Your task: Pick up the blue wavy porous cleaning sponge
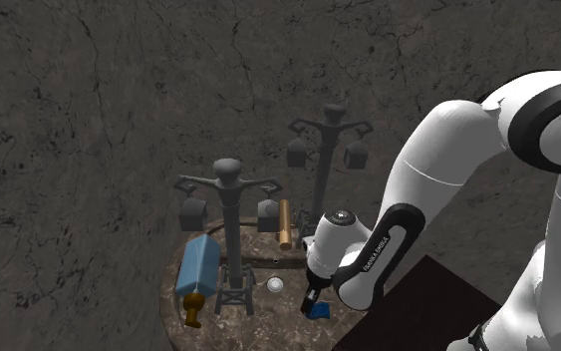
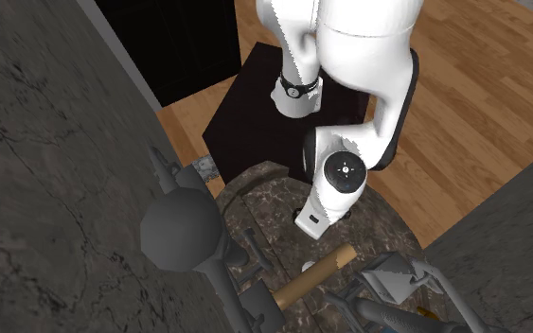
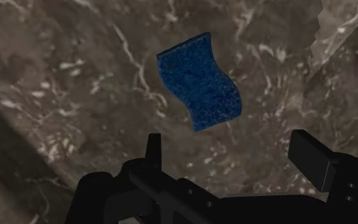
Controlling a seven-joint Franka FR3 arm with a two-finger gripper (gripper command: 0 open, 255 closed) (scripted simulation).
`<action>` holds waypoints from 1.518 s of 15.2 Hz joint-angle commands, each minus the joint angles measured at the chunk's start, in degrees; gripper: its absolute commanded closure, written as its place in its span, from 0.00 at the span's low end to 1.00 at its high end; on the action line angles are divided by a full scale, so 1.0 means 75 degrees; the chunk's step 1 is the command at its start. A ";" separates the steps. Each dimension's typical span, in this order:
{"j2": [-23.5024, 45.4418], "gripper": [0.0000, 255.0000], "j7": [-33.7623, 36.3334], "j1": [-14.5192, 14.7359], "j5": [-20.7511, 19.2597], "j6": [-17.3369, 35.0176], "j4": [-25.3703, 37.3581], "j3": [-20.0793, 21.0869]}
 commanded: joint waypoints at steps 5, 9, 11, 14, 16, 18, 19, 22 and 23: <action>0.0897 0.00 0.0003 0.0175 -0.0094 0.0632 0.0270 -0.0205; 0.1105 1.00 -0.0011 0.0197 -0.0108 0.0783 0.0326 -0.0246; 0.1103 1.00 -0.0008 0.0201 -0.0107 0.0777 0.0330 -0.0247; 0.1107 1.00 -0.0006 0.0204 -0.0107 0.0780 0.0332 -0.0248; 0.1104 1.00 -0.0001 0.0212 -0.0105 0.0776 0.0333 -0.0249; 0.1118 1.00 0.0000 0.0218 -0.0106 0.0775 0.0348 -0.0253; 0.0978 1.00 0.0003 0.0191 -0.0100 0.0686 0.0297 -0.0224; 0.0558 1.00 0.0004 0.0100 -0.0070 0.0403 0.0158 -0.0121; 0.0418 1.00 0.0001 0.0067 -0.0057 0.0305 0.0116 -0.0083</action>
